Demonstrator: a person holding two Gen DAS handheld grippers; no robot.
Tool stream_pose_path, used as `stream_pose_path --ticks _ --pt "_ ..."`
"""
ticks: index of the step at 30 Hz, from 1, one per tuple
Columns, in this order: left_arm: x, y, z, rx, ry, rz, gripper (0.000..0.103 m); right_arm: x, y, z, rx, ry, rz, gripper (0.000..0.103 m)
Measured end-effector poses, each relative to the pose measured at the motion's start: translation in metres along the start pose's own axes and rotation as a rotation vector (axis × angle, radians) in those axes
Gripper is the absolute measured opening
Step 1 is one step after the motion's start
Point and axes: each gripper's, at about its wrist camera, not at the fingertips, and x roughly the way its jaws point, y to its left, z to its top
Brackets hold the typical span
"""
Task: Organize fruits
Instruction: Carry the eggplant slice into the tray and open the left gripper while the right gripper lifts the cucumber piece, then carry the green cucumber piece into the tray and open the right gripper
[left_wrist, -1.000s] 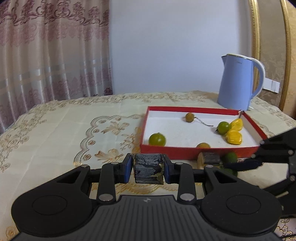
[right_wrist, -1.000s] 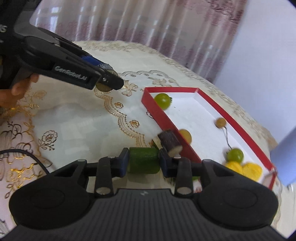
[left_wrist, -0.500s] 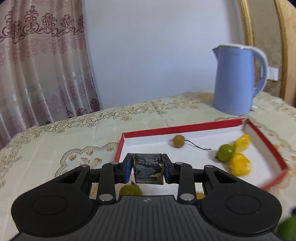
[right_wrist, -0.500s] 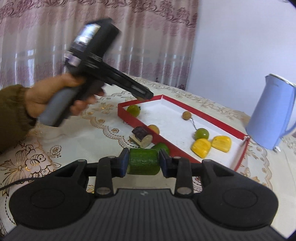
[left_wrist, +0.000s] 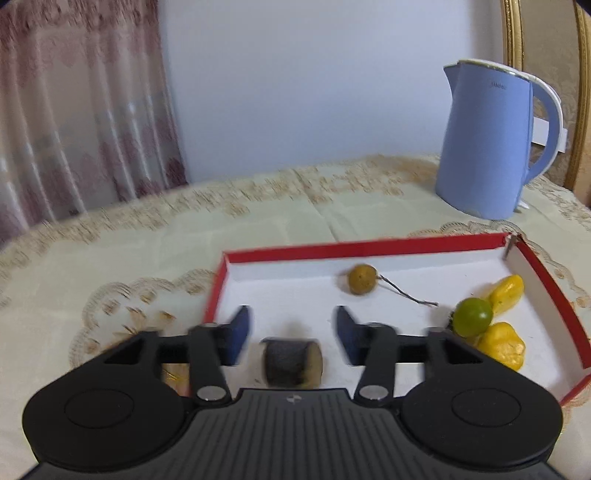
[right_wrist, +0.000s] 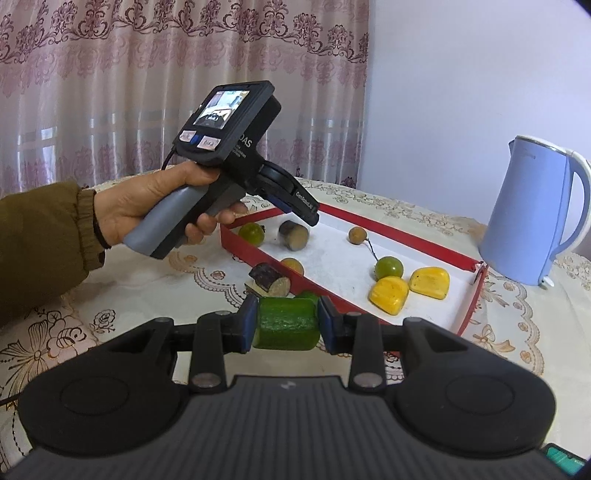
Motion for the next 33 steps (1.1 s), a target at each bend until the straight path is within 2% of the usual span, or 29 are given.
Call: stream_pose_path --ticks 1,2,6,12,20,24,33 --pt "-0.006 -0.002 -0.001 0.015 -0.035 0.027 0.074 0.0 0.001 0.001 -0.002 -0.002 -0.001 0.033" --pt "-0.012 -0.003 -0.001 0.027 -0.06 0.047 0.075 0.0 0.0 0.001 -0.002 -0.004 -0.002 0.033" --pt "-0.037 -0.002 -0.004 0.032 -0.109 0.122 0.075 0.002 -0.002 0.004 0.001 -0.017 -0.012 0.033" --pt "-0.064 0.003 -0.029 0.013 -0.091 0.237 0.075 0.02 -0.01 0.024 0.0 -0.043 -0.029 0.033" --pt "-0.081 0.029 -0.058 -0.112 -0.045 0.269 0.075 0.067 -0.024 0.054 -0.003 -0.031 -0.08 0.033" --pt "-0.08 0.036 -0.067 -0.126 -0.023 0.295 0.076 0.091 -0.034 0.062 0.031 -0.013 -0.107 0.033" --pt "-0.078 0.041 -0.076 -0.147 0.011 0.29 0.076 0.142 -0.055 0.065 0.098 0.063 -0.18 0.033"
